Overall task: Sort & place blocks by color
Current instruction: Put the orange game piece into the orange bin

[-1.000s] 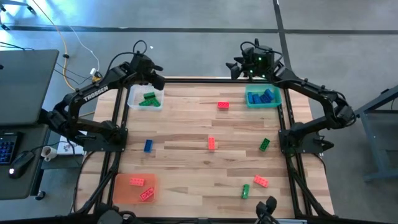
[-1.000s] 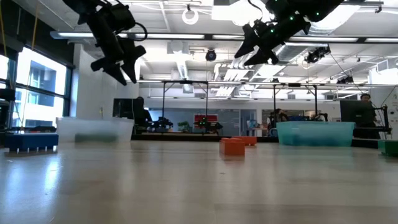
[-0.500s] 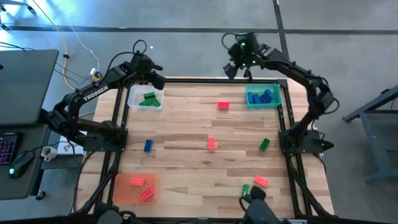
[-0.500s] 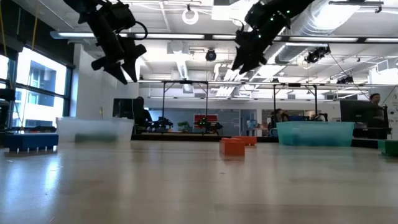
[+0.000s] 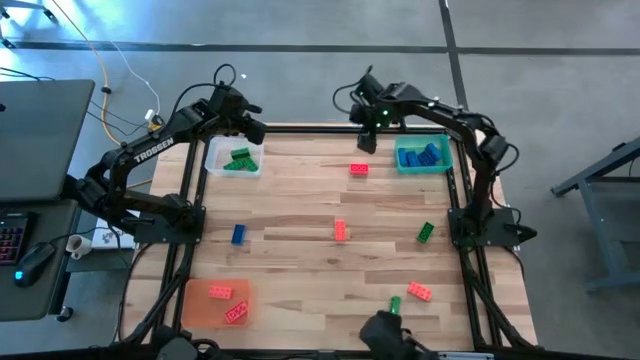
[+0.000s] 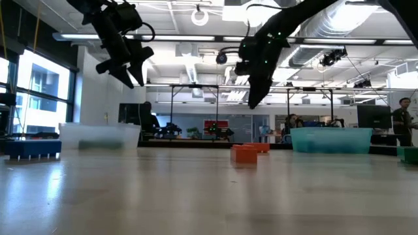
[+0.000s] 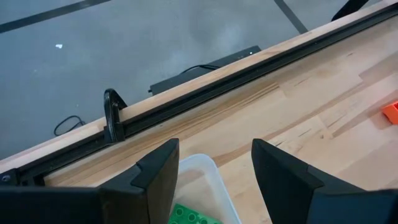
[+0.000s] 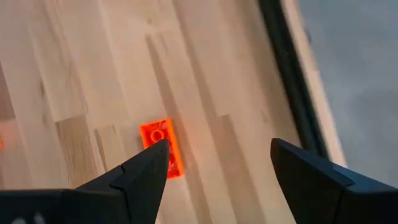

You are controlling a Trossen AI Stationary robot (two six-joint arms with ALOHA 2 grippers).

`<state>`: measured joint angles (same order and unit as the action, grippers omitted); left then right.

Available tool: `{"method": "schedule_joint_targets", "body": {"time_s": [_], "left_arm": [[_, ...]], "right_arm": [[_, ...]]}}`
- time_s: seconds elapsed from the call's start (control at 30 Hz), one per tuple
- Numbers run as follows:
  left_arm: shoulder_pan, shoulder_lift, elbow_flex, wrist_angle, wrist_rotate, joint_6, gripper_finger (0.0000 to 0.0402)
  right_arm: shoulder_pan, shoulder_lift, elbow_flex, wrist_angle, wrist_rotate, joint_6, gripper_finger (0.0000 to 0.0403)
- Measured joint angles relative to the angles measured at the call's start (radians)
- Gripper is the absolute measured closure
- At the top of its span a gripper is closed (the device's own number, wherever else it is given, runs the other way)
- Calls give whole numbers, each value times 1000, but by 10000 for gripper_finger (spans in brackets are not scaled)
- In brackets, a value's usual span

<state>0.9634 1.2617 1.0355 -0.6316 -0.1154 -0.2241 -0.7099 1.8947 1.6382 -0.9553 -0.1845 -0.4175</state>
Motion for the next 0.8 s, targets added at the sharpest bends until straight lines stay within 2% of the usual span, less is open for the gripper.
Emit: {"method": "schedule_joint_targets", "body": {"time_s": [0.43, 0.8], "left_arm": [[0, 0, 0, 0, 1, 36, 213], [0, 0, 0, 0, 1, 45, 213]], "right_arm": [[101, 118, 0, -136, 77, -89, 135], [150, 182, 0, -131, 121, -86, 135]]}}
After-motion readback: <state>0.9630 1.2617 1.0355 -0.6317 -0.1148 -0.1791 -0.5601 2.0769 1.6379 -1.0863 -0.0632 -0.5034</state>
